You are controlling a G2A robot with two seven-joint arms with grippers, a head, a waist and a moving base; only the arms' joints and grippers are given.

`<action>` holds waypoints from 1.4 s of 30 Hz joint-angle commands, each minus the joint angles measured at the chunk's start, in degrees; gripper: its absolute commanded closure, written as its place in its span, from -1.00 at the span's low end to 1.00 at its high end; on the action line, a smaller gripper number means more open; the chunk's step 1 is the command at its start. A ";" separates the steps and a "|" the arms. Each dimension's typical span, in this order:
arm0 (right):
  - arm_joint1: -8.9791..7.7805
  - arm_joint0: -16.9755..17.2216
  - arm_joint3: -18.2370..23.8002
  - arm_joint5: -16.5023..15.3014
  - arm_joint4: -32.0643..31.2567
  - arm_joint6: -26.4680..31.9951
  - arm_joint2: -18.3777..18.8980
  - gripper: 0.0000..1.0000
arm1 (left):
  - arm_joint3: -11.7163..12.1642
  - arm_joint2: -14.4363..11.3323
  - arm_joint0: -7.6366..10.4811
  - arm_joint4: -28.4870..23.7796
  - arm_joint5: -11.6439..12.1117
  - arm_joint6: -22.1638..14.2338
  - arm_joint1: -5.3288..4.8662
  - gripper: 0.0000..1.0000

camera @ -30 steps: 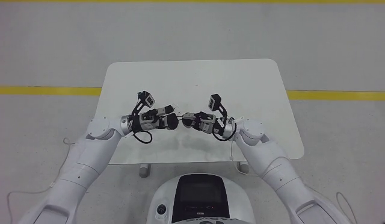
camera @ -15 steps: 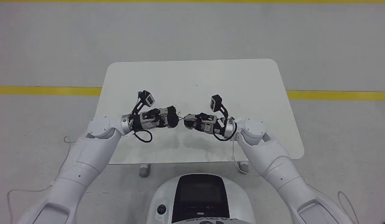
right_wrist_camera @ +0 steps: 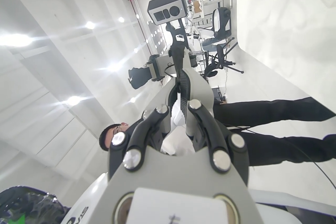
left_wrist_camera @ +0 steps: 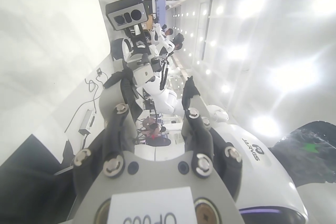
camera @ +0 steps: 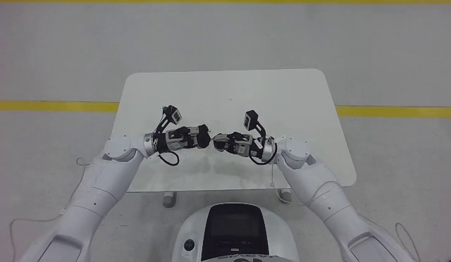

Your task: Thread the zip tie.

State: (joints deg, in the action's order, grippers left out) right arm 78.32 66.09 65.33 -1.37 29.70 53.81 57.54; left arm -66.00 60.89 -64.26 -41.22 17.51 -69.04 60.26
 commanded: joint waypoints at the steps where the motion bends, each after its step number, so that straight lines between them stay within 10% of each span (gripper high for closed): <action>1: -0.03 -0.22 -0.60 -0.04 -0.23 -0.38 0.01 1.00 | 0.05 0.01 0.06 -0.10 0.07 0.03 -0.01 0.24; 42: -0.21 -0.20 0.39 -1.42 2.89 1.04 -0.96 1.00 | 0.35 -1.67 0.46 2.21 -0.60 1.02 -0.19 0.74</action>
State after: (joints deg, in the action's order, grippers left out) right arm 78.11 65.90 65.70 -2.80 32.59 54.87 56.63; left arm -65.66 59.27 -63.84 -39.04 16.96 -67.95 60.08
